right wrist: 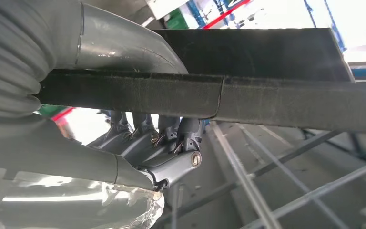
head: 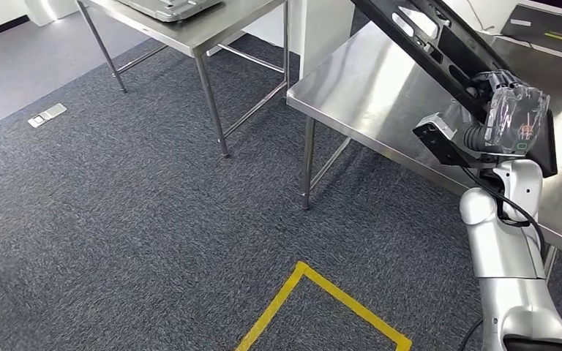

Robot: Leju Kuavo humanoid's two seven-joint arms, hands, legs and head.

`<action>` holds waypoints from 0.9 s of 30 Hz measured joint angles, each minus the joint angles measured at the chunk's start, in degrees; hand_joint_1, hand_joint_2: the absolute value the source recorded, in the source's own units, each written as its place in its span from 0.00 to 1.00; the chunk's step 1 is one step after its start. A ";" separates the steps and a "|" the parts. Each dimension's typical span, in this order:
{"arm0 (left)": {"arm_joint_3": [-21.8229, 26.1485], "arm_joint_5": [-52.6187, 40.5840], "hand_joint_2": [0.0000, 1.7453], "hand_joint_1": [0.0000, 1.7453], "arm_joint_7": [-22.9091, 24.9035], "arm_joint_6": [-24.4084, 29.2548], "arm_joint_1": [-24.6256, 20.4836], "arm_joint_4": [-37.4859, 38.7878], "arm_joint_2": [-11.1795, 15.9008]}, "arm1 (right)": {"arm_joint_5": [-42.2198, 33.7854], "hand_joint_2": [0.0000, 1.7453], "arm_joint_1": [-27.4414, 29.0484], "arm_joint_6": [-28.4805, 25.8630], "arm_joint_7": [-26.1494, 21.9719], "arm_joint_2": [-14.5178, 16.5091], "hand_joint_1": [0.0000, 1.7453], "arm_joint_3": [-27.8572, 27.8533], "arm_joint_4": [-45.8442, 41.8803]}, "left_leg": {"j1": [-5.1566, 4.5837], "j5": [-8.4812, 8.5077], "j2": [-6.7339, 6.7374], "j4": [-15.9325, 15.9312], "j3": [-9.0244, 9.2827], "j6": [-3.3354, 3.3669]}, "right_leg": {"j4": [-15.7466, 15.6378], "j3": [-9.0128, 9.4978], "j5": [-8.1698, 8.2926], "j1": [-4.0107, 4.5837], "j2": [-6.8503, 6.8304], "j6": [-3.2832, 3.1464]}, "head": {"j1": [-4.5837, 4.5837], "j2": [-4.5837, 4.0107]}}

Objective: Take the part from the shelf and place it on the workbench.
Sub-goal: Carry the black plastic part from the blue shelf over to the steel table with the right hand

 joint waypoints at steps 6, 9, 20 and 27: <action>0.01 0.06 1.00 0.00 0.18 0.01 0.13 0.13 0.10 | 0.37 1.00 -0.23 -1.76 -0.09 1.05 1.00 -0.25 2.73 | 0.08 5.15 -3.27 -5.04 1.77 1.35 | 0.08 -0.11 0.25 0.58 4.21 -0.21 | -0.02 0.00; -0.01 0.09 1.00 0.00 0.36 -0.08 0.14 0.15 0.36 | 0.40 1.00 -0.18 -2.21 -0.08 1.43 1.00 -0.49 3.51 | -0.22 6.76 -4.83 -10.26 4.32 1.85 | 0.06 -0.55 0.60 0.52 6.00 0.37 | 0.00 0.00; -0.03 0.57 1.00 0.00 -0.26 -0.08 0.04 0.21 0.07 | 1.10 1.00 0.11 -2.36 0.58 1.24 1.00 -1.44 4.69 | 0.03 7.97 2.89 -12.47 4.85 2.32 | 9.62 -5.45 -3.07 -0.31 -0.70 3.21 | 0.73 0.00; -0.08 0.63 1.00 0.00 -0.57 -0.22 -0.02 0.24 0.22 | 1.09 1.00 0.45 -2.25 0.95 0.76 1.00 -2.21 4.67 | 0.08 6.19 5.10 -10.75 4.89 0.27 | -0.02 -0.20 0.06 -0.31 -1.34 1.66 | 0.60 0.00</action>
